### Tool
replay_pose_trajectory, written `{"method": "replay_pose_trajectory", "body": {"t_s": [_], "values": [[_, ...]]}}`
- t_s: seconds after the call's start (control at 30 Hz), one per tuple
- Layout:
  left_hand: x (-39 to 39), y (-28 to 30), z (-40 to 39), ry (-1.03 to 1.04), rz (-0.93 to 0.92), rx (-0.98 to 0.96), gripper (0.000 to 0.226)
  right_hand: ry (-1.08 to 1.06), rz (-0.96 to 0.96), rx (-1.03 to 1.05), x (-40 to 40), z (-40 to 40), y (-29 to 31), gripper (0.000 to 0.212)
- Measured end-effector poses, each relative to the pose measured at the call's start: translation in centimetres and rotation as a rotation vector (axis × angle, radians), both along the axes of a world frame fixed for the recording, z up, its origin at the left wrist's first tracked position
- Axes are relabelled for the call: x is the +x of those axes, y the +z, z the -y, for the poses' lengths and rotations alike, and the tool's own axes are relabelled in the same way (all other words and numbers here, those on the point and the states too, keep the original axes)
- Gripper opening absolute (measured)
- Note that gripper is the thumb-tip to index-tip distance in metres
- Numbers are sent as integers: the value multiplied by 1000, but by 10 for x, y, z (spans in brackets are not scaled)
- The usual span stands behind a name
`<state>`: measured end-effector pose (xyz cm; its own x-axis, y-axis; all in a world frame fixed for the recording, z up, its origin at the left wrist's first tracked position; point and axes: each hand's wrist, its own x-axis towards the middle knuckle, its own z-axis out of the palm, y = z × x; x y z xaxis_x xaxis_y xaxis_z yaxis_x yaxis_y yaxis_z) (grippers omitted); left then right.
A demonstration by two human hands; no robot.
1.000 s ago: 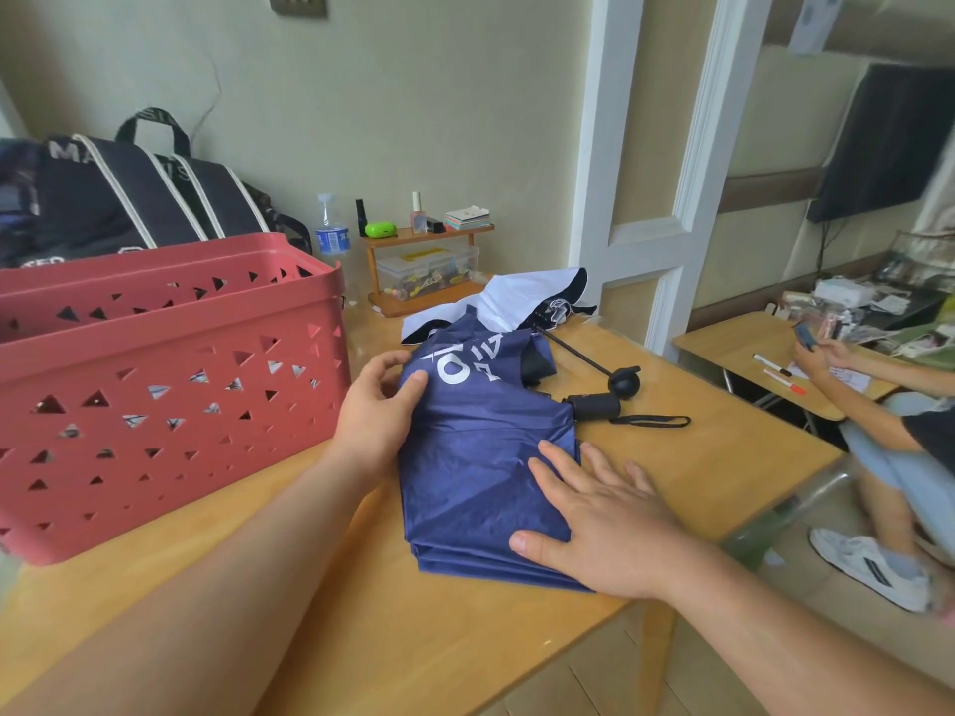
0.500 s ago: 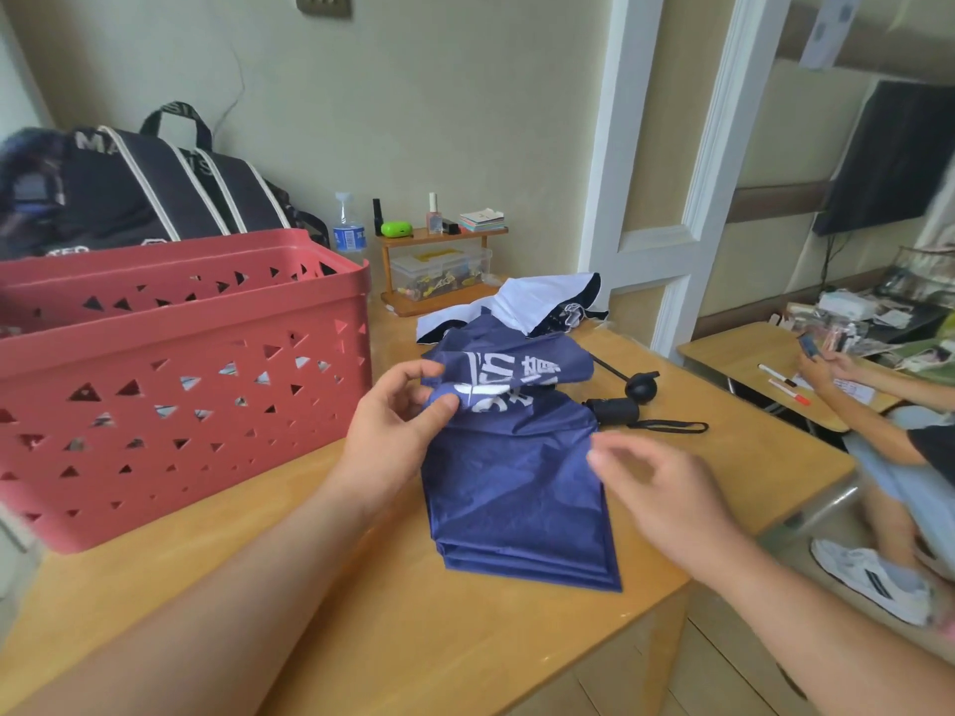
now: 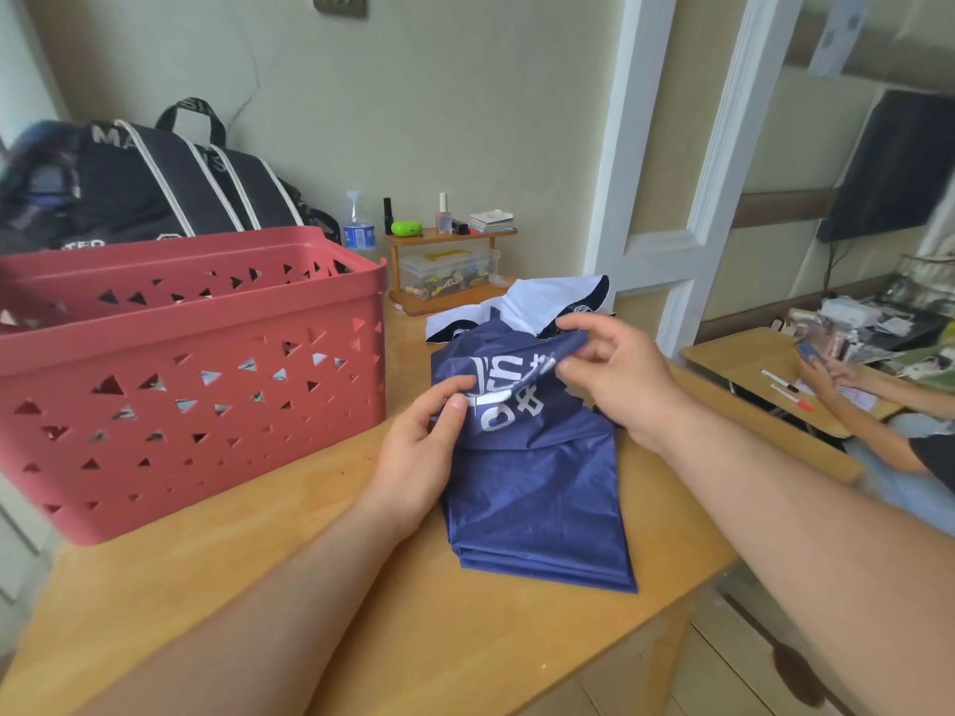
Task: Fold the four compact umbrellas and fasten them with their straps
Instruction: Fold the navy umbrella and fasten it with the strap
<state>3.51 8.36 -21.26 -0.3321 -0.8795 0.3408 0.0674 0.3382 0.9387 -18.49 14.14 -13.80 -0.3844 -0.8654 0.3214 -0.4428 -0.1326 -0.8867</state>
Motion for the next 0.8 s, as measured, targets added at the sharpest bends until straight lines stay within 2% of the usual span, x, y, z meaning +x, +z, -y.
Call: {"method": "replay_pose_trajectory", "body": {"t_s": [0.1, 0.2, 0.3, 0.37, 0.43, 0.5, 0.57, 0.67, 0.73, 0.8], "values": [[-1, 5, 2, 25, -30, 81, 25, 33, 48, -1, 0, 2, 22, 28], [-2, 8, 5, 39, -87, 154, 25, 35, 22, 69, -2, 2, 32, 28], [-1, 6, 7, 64, -105, 165, 22, -44, 0, 124, -7, 5, 21, 41], [-1, 6, 6, 63, -121, 180, 20, -52, -7, 183, -7, 3, 14, 56], [-1, 6, 4, 46, -125, 194, 19, 99, 48, 212, -5, 1, 5, 78], [0, 5, 3, 44, -106, 193, 21, 225, 24, 196, -1, -1, 0, 84], [0, 5, 2, 52, -85, 182, 25, 231, -45, 155, 4, -1, -4, 82], [-1, 6, 2, 48, -98, 191, 24, 144, -59, 42, 6, -3, -2, 61], [-1, 8, 2, 50, -137, 227, 18, 122, -33, 6, 2, -8, 4, 50], [-2, 10, 6, 55, -175, 267, 16, 165, 65, -9, -6, -18, 11, 47]]}}
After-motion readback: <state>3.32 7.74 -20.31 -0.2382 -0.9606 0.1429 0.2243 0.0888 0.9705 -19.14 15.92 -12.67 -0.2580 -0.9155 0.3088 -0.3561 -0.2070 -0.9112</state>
